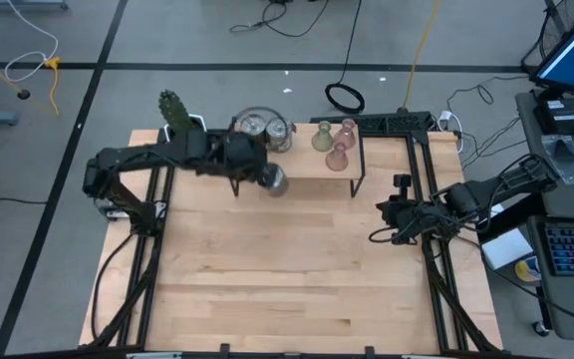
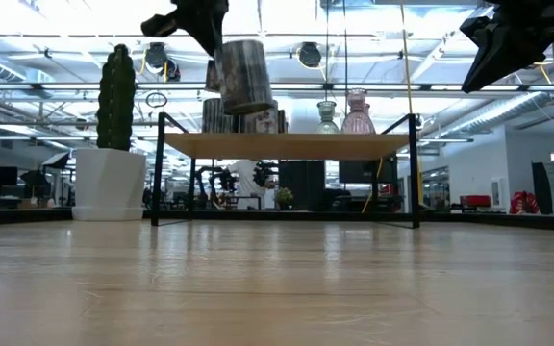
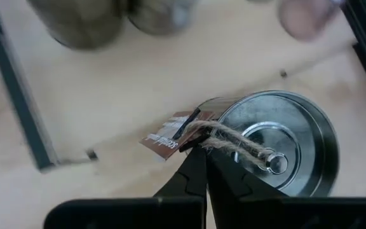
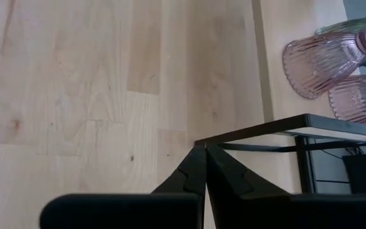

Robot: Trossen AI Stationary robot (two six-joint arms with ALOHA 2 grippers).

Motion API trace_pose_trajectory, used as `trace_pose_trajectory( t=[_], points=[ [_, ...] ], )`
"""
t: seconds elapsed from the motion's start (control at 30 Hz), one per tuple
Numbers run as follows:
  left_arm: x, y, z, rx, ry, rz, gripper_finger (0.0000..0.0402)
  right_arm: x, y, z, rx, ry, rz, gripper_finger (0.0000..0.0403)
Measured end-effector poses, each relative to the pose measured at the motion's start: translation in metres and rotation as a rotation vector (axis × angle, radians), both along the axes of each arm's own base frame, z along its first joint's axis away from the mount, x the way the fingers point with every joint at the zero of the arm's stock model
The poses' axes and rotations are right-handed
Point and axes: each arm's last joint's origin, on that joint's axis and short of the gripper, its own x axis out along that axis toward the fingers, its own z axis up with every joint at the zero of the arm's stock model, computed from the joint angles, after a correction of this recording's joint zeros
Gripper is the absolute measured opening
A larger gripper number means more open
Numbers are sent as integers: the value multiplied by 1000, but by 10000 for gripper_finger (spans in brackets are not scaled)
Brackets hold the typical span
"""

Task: Pick & Place candle stick holders
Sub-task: Put the brown scented candle on the shelf

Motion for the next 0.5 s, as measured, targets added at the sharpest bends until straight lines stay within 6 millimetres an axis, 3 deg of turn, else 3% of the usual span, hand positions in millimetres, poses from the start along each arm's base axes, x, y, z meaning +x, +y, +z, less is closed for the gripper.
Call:
trace_pose_trajectory(
  t=[0.23, 0.5],
  points=[
    [-8, 41, 1, 28, 12, 85, 0, 0, 0, 0, -10, 5, 10, 0],
    [-13, 59, 0, -9, 6, 115, 0, 0, 0, 0, -22, 4, 9, 0]
  ],
)
